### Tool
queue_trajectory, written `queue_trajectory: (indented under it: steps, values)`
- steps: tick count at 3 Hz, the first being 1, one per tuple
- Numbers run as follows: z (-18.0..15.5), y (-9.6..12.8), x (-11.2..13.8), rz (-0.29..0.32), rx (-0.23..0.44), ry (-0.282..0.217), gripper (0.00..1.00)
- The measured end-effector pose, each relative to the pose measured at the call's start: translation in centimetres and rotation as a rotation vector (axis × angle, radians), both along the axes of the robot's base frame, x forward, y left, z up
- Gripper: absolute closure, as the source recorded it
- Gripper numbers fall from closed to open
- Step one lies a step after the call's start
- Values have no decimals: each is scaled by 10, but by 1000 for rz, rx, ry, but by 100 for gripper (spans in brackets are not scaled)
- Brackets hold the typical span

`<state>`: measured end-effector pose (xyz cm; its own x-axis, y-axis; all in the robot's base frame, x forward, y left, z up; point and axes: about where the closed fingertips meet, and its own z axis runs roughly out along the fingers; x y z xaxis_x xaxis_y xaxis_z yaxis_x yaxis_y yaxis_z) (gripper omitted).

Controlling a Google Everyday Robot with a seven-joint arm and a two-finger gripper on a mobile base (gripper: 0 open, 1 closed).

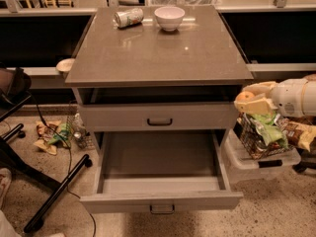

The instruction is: Pick orange from middle drawer and place on counter

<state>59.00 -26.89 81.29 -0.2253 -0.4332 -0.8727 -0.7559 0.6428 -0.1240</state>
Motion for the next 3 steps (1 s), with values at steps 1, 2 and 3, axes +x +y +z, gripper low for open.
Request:
queue_trajectory:
  steps: [1, 2, 3]
  values:
    - [0, 1, 3, -13, 29, -2, 100]
    - [36, 11, 21, -7, 72, -55, 100]
    - [87, 23, 47, 8, 98, -125, 100]
